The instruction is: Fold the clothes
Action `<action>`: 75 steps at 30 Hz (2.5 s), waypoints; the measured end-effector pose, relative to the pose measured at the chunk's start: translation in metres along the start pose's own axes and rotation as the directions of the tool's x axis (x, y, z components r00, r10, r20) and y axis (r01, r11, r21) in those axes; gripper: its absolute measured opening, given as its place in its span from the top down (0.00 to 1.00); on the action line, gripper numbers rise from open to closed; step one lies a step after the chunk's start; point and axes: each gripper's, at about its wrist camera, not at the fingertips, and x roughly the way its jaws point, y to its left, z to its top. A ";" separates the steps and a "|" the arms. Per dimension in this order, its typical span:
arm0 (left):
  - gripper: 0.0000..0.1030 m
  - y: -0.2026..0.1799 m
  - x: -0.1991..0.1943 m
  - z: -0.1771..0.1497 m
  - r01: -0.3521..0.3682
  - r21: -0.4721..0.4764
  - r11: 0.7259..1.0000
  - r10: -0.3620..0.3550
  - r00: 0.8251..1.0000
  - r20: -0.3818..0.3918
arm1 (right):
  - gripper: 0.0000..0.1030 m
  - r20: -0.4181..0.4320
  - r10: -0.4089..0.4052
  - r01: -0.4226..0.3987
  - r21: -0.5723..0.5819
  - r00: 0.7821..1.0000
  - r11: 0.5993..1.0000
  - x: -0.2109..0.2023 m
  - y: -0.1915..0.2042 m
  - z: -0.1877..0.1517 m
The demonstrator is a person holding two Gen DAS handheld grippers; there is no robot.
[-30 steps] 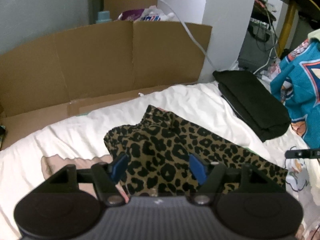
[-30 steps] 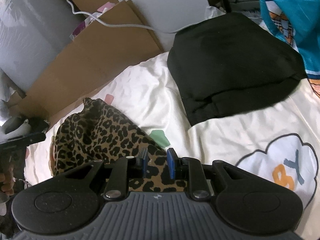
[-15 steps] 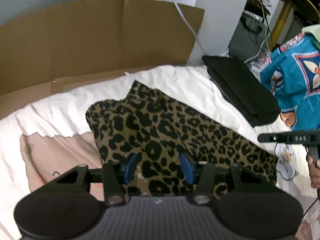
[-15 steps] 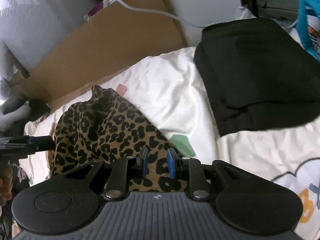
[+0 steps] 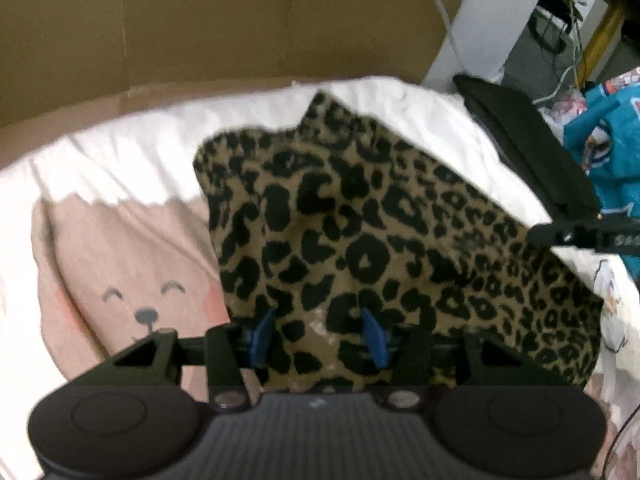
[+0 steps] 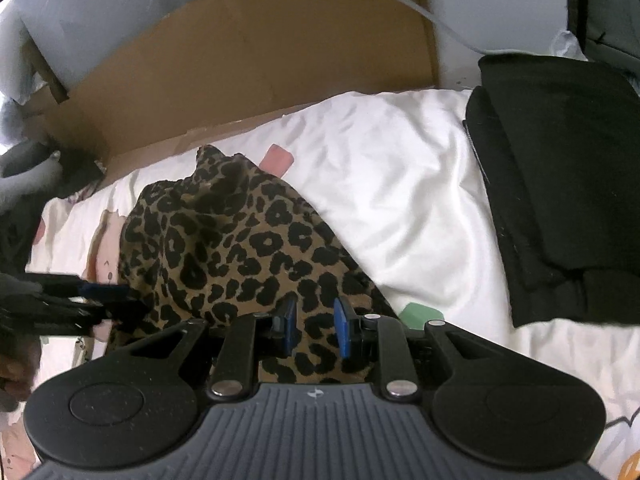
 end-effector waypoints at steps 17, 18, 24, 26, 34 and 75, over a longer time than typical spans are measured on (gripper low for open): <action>0.73 0.012 0.020 0.034 0.034 -0.038 0.999 -0.033 0.999 0.039 | 0.62 -0.017 -0.073 0.071 -0.107 0.997 0.992 0.043 0.023 0.030; 0.74 0.013 0.024 0.033 0.033 -0.039 0.999 -0.032 0.999 0.034 | 0.62 -0.027 -0.083 0.079 -0.117 0.996 0.990 0.047 0.023 0.030; 0.74 0.014 0.034 0.033 0.022 -0.038 0.999 -0.021 1.000 0.017 | 0.98 -0.025 -0.126 0.119 -0.200 0.992 0.972 0.054 0.024 0.026; 0.74 0.011 0.031 0.034 0.015 -0.029 0.999 -0.014 1.000 0.020 | 1.00 -0.017 -0.133 0.127 -0.207 0.991 0.970 0.053 0.022 0.026; 0.74 0.006 0.001 0.040 0.038 -0.015 0.999 -0.036 0.996 0.079 | 1.00 -0.009 -0.177 0.173 -0.166 0.984 0.971 0.045 0.010 0.031; 0.79 -0.010 0.000 0.067 0.040 0.044 0.998 -0.045 0.991 0.124 | 0.62 0.019 -0.082 0.083 -0.087 0.996 0.993 0.023 0.009 0.036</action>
